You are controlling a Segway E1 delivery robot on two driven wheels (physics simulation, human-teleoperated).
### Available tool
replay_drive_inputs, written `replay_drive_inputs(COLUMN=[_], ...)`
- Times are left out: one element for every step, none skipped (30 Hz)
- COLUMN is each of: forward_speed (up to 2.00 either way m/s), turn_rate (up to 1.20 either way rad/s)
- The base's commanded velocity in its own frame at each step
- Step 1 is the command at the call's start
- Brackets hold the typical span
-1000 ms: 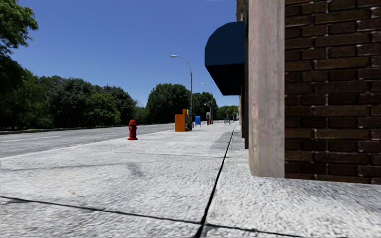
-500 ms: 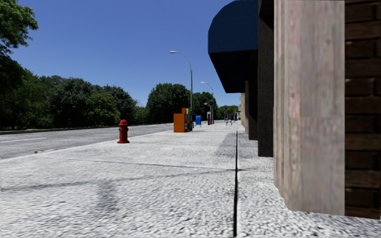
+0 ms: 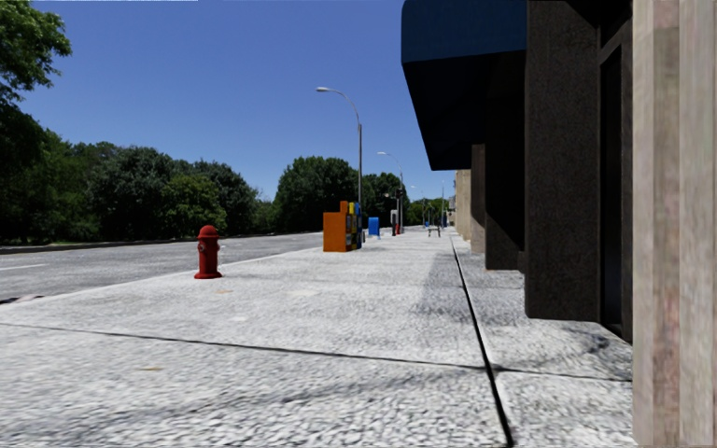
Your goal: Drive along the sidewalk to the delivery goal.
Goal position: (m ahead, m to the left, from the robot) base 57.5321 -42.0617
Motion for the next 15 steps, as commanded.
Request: replay_drive_inputs(forward_speed=[2.0, 2.0, 2.0, 2.0, 2.0, 2.0, 2.0, 2.0, 2.0, 2.0, 2.0, 2.0, 2.0, 2.0, 2.0], turn_rate=[-0.19, -0.19, -0.22, -0.23, -0.23, -0.24, -0.24, -0.24, -0.24, -0.24, -0.24, -0.24, -0.24, -0.24, -0.24])
